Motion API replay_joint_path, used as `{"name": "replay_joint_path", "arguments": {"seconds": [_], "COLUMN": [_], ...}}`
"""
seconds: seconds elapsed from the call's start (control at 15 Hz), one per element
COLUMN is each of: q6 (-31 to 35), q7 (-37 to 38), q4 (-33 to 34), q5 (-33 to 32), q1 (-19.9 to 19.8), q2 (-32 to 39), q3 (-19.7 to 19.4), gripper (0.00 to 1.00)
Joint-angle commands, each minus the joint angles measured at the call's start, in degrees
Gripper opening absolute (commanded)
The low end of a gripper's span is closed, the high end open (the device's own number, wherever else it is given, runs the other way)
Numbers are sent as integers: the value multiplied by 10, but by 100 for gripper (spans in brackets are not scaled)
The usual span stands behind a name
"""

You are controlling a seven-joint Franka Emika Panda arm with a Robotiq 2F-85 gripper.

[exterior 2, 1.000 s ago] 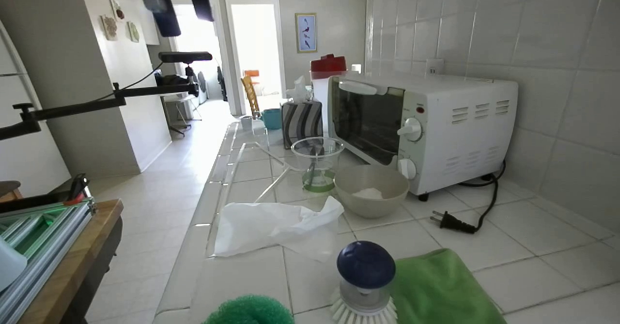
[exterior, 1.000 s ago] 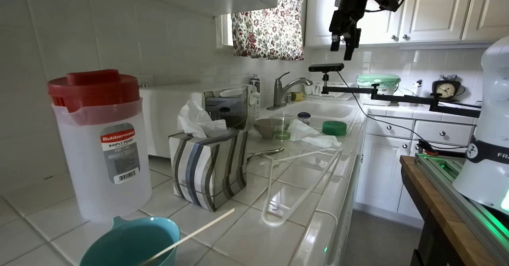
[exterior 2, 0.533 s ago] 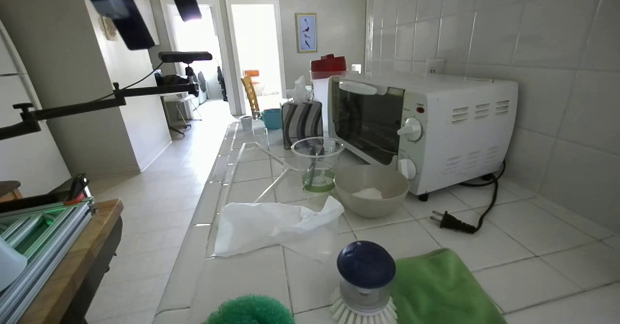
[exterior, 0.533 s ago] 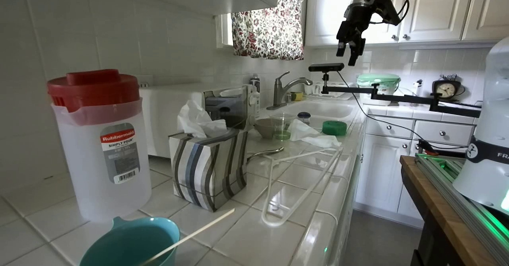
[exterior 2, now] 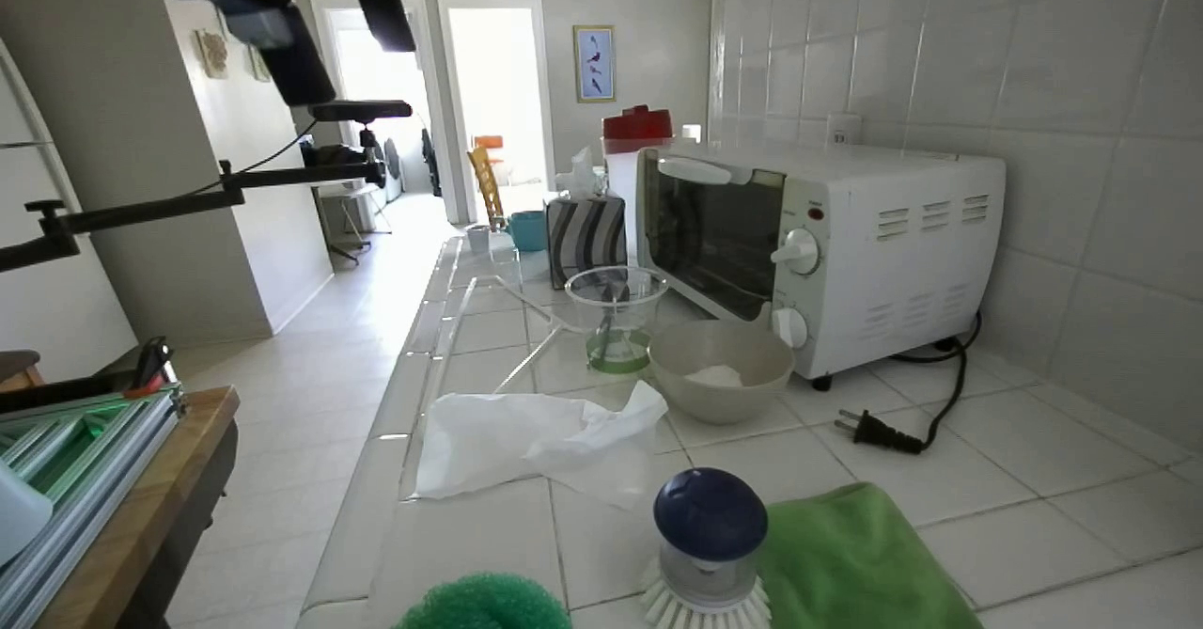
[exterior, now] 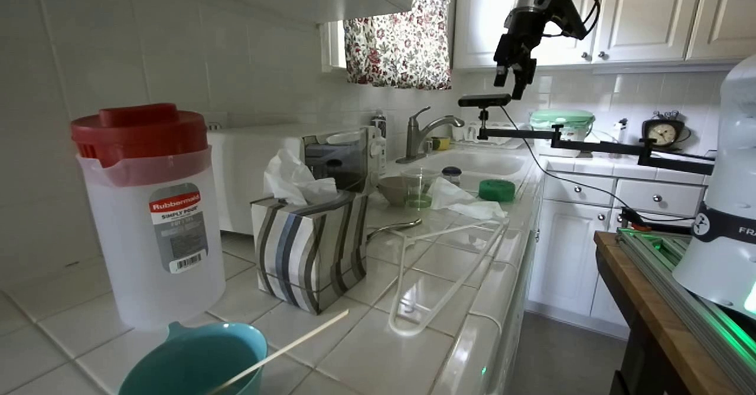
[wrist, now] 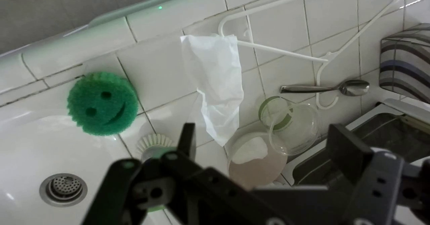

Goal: Put the blue object inside the plastic cup

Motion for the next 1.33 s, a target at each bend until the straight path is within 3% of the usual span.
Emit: {"name": "replay_joint_path", "arguments": {"seconds": [0.0, 0.27, 0.87, 1.27], "q6": [31, 81, 195, 200], "q7": [5, 4, -37, -95], "q4": [0, -2, 2, -4], "q5": [-28, -70, -36, -55], "q1": [-17, -24, -23, -29], "q2": [25, 50, 136, 153], "q3": [11, 13, -37, -52], "gripper": [100, 100, 100, 100]}}
